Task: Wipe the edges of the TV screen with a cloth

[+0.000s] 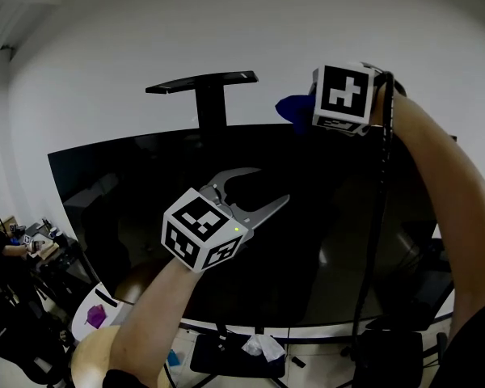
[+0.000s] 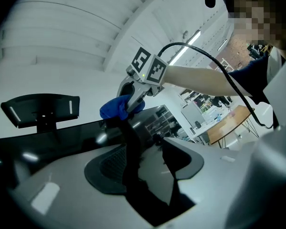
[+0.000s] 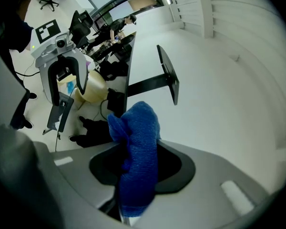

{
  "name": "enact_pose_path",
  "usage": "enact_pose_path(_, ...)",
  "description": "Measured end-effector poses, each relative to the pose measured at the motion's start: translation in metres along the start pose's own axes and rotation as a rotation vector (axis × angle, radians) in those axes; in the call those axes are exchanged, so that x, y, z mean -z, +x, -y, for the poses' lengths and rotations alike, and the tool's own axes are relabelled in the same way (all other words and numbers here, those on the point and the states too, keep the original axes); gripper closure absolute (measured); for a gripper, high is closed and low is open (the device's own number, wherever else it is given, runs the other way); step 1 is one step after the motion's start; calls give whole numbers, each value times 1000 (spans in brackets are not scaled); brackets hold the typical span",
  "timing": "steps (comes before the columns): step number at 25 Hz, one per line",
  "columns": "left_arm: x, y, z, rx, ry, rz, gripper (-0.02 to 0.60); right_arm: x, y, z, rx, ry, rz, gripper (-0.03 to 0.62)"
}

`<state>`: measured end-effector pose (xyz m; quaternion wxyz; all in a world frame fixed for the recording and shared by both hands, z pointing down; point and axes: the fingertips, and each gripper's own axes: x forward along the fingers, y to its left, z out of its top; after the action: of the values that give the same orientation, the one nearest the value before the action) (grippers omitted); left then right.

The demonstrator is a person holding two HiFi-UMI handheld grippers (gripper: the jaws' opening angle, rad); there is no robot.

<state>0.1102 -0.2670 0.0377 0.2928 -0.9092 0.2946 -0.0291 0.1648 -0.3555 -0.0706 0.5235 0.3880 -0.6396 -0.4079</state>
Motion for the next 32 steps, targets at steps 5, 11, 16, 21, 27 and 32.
enact_pose_path(5, 18, -52, -30, 17, -4, -22, 359, -46, 13, -3, 15, 35, -22, 453)
enact_pose_path(11, 33, -126, -68, 15, -28, -18, 359, -100, 20, -4, 60, 69, -19, 454)
enact_pose_path(16, 48, -174, -97, -21, -58, -32, 359, -139, 25, -10, 96, -2, -94, 454)
enact_pose_path(21, 59, -203, -121, -95, -70, -56, 359, -179, 34, -12, 73, -22, -70, 454)
enact_pose_path(27, 73, -231, -137, -155, -101, -67, 359, -218, 45, -15, 78, -65, -32, 456)
enact_pose_path(32, 82, -259, -151, -176, -104, -70, 359, -253, 54, -18, 58, -96, -29, 456)
